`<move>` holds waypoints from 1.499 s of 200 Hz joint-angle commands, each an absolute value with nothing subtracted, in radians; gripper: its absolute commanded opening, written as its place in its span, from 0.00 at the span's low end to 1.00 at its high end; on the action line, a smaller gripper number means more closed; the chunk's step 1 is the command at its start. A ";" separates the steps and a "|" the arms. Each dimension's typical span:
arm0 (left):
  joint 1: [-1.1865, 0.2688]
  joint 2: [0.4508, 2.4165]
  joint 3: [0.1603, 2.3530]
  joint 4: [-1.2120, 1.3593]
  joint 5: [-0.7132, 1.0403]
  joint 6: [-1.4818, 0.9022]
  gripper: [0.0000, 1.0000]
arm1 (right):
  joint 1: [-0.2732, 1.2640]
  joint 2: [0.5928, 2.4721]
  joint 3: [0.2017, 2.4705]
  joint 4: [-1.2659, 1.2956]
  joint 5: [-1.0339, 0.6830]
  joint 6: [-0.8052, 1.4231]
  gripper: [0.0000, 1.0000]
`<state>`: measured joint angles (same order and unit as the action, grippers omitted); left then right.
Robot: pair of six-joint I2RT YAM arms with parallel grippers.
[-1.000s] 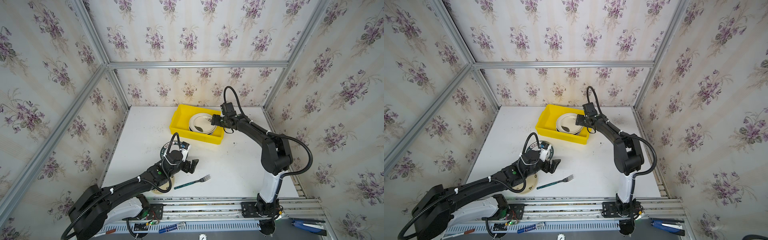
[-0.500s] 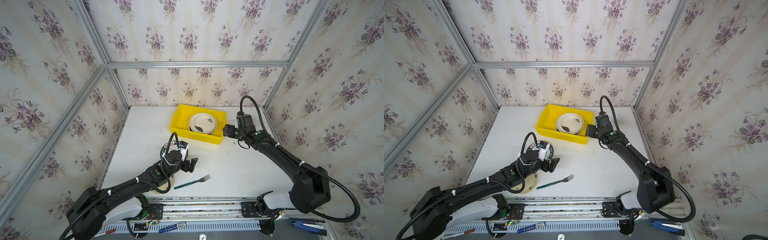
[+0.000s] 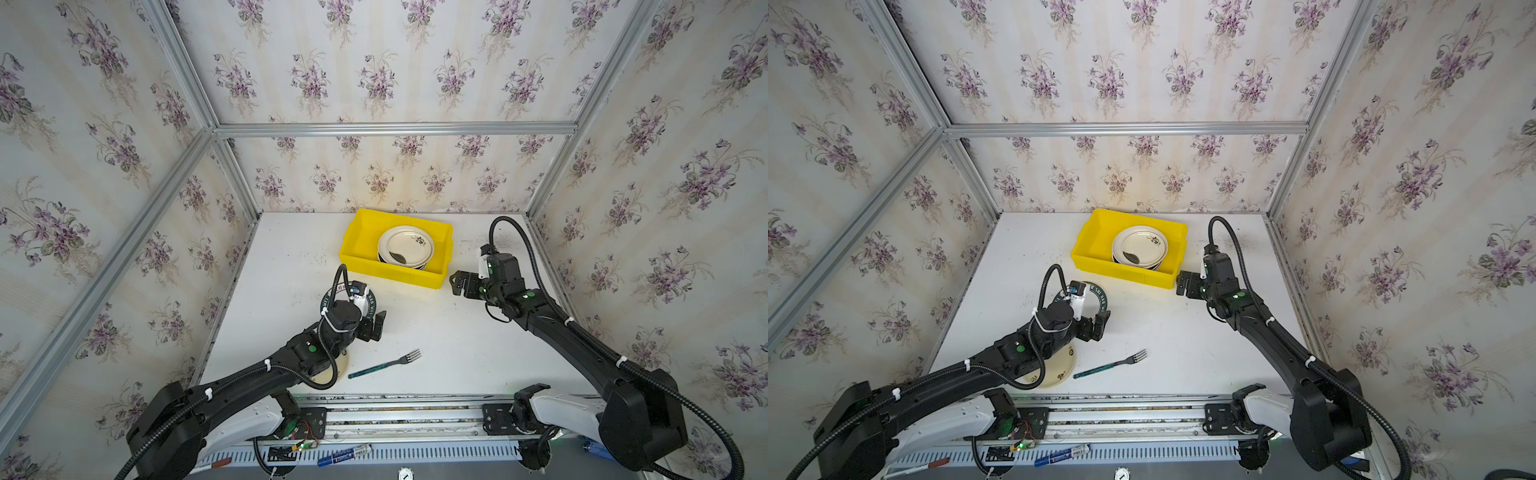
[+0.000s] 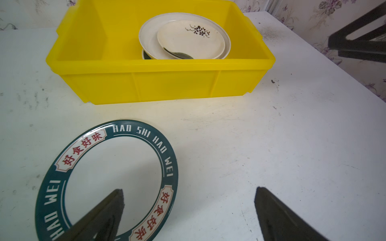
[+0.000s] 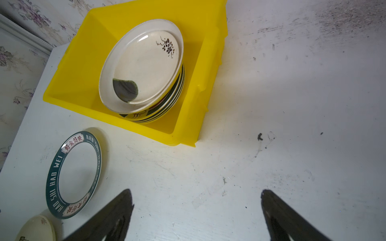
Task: Place the plates into the plastic bin on the countertop
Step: 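Withdraw the right gripper while the left gripper moves to the green-rimmed plate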
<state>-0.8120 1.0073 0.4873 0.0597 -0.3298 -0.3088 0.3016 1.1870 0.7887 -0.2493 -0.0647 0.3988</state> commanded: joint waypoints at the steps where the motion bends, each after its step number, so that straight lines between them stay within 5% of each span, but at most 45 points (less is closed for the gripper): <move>1: -0.803 0.979 0.467 0.048 -0.462 -0.327 1.00 | 0.300 1.181 0.767 -0.243 -0.113 0.362 0.98; 68: -0.656 0.969 0.455 0.006 -0.366 -0.386 1.00 | 0.300 1.145 0.658 -0.149 -0.216 0.416 0.99; 127: -0.342 1.089 0.432 0.060 -0.017 -0.483 1.00 | 0.268 1.145 0.555 -0.025 -0.316 0.524 0.99; 300: -0.112 1.197 0.403 0.086 0.176 -0.519 0.99 | 0.267 0.908 0.476 0.005 -0.442 0.635 0.99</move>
<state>-0.1177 1.1740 0.3912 0.0559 0.1257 -0.4999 0.2672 0.9131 0.4885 -0.0433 -0.4122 0.6060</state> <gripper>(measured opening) 0.995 0.995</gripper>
